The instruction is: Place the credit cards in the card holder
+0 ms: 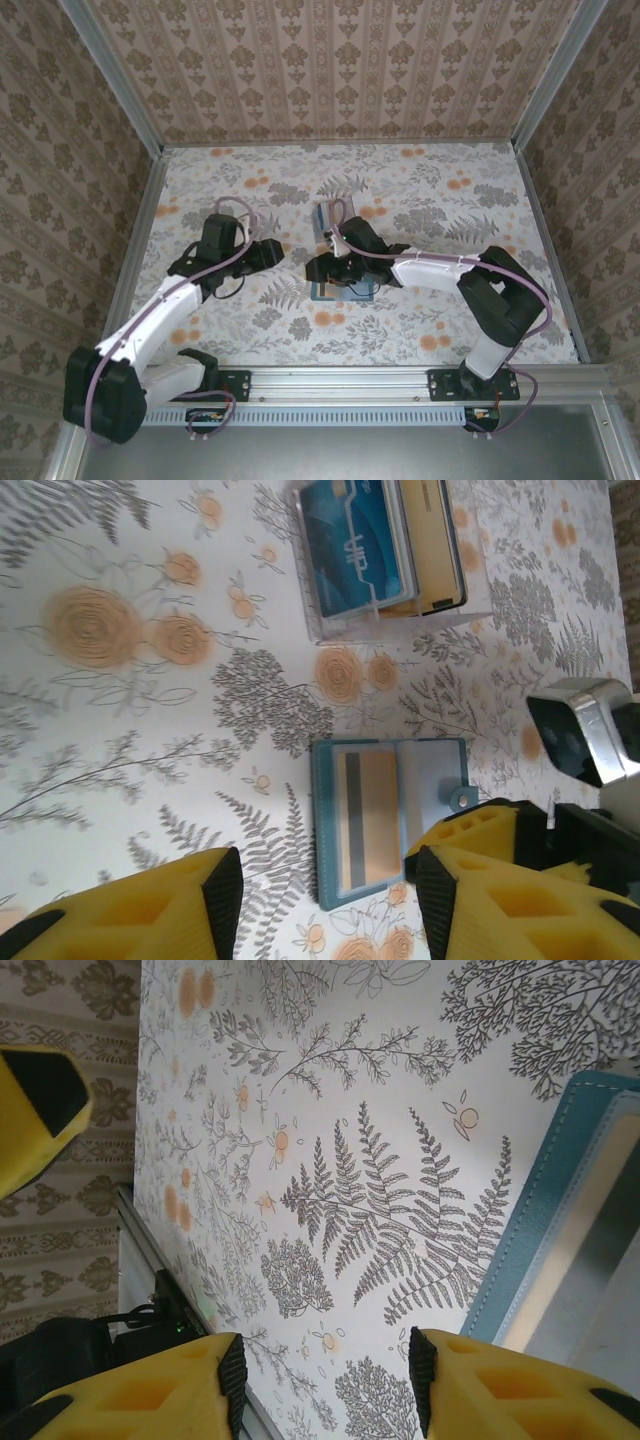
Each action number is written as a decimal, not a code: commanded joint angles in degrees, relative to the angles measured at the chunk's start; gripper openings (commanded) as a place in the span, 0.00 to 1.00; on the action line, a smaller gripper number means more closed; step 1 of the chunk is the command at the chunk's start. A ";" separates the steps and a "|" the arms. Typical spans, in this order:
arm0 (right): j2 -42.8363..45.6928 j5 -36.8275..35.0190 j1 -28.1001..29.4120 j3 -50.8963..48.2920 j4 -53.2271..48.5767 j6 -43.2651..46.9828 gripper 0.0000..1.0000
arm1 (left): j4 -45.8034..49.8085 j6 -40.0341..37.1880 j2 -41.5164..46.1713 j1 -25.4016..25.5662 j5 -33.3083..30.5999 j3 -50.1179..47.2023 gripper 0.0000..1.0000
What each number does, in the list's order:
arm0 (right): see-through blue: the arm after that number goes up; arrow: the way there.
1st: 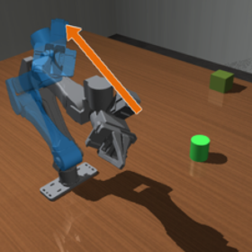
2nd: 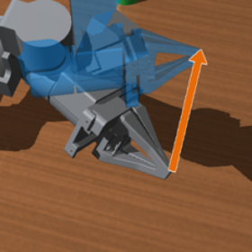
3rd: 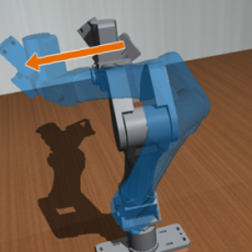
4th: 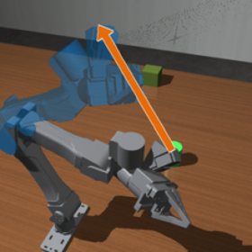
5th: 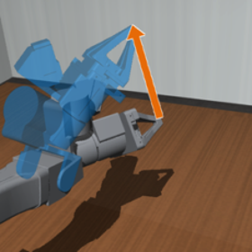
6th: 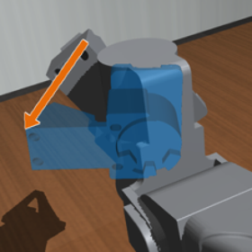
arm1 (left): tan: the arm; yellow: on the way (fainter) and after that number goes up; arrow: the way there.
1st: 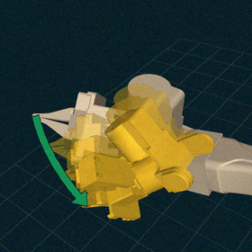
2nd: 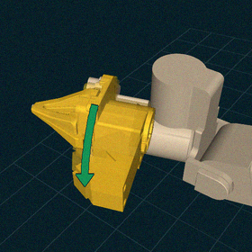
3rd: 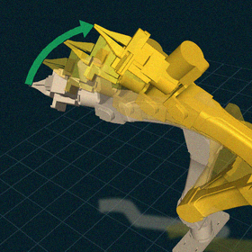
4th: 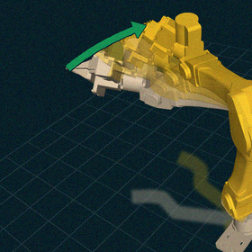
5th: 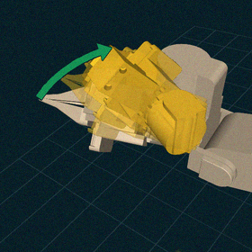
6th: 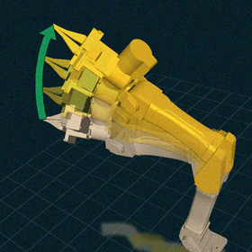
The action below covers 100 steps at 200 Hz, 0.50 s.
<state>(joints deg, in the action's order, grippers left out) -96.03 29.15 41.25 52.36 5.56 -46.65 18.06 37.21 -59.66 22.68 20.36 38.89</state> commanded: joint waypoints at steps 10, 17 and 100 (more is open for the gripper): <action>9.66 -7.41 -1.46 1.83 -12.75 5.72 0.52 | 6.49 -2.59 6.30 -0.57 -2.02 -2.61 0.54; 11.28 -8.85 -2.13 1.82 -14.97 7.04 0.53 | 6.72 -2.66 7.09 -0.62 -2.38 -2.81 0.54; 21.85 -18.78 -11.92 -0.44 -22.96 17.85 0.57 | 1.00 2.84 2.86 13.16 -7.70 -1.83 0.57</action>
<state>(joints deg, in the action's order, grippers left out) -74.81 13.96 31.66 52.05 -13.82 -33.91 20.18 39.00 -54.48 30.22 17.37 34.57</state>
